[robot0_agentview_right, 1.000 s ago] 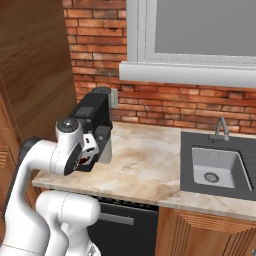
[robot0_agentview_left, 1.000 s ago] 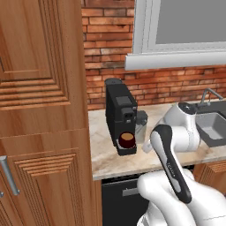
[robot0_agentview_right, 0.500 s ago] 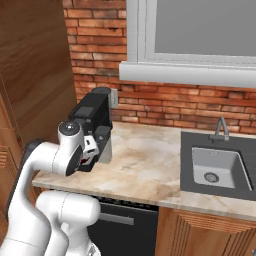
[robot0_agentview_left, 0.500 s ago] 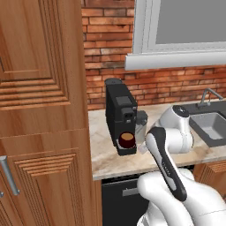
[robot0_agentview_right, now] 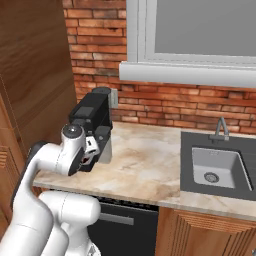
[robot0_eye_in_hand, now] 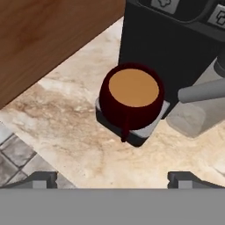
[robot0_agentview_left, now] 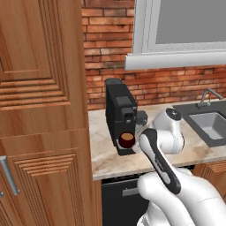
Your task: Pick up the brewed coffee from the coffee machine and place it next to the breakfast plate on the dining counter.
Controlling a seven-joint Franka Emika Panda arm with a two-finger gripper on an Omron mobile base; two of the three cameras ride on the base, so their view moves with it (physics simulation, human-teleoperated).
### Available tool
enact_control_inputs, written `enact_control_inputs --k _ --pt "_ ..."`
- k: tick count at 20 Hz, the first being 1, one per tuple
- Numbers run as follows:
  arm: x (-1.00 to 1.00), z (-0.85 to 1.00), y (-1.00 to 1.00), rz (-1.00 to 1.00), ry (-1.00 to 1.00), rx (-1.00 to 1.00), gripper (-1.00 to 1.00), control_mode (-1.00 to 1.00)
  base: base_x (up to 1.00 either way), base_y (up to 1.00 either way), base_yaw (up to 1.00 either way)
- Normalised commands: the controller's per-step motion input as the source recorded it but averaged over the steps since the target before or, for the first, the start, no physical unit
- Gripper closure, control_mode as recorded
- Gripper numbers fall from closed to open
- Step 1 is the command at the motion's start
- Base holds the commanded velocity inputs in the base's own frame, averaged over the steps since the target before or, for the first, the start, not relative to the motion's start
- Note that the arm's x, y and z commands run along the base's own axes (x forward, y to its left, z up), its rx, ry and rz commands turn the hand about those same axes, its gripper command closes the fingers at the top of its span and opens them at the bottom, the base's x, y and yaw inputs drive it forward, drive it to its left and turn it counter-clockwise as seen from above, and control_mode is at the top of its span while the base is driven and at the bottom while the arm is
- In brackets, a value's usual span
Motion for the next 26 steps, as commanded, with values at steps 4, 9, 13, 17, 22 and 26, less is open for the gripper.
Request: enact_control_inputs --k 4,9,13,17,22,26 --pt "0.38 -0.21 0.00 0.00 0.00 0.06 -1.00 -1.00 0.00 0.00 0.00" --pt "0.37 -0.21 0.00 0.00 0.02 0.08 -1.00 -1.00 0.00 0.00 0.00" --pt "0.17 -0.30 0.04 0.00 0.08 0.04 -1.00 -1.00 0.00 0.00 0.00" --pt "0.11 -0.35 0.09 0.00 0.11 0.00 -1.00 -1.00 0.00 0.00 0.00" --pt "0.07 -0.28 0.11 0.00 0.10 0.00 -1.00 -1.00 0.00 0.00 0.00" --pt "0.10 -0.19 0.01 0.00 0.05 0.00 -1.00 -1.00 0.00 0.00 0.00"
